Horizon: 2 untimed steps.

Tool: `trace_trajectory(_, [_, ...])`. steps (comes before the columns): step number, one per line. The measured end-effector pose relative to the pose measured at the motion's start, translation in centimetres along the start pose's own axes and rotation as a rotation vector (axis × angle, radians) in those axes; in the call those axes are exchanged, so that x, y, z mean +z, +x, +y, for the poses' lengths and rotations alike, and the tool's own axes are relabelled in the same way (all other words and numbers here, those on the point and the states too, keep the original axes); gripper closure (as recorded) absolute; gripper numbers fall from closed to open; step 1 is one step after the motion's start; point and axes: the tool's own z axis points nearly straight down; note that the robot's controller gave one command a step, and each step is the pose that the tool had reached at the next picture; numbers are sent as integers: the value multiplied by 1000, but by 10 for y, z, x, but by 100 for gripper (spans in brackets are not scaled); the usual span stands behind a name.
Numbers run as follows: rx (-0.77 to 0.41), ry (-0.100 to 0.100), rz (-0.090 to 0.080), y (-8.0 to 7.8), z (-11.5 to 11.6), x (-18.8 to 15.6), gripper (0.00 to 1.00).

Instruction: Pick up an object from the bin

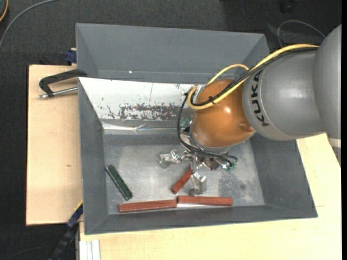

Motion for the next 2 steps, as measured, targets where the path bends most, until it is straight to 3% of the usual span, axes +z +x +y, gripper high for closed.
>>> trace_trajectory(1, [3, 1, -1, 0, -1, -1, 100])
trace_trajectory(2, [-82, 12, -13, 5, -47, -142, 100])
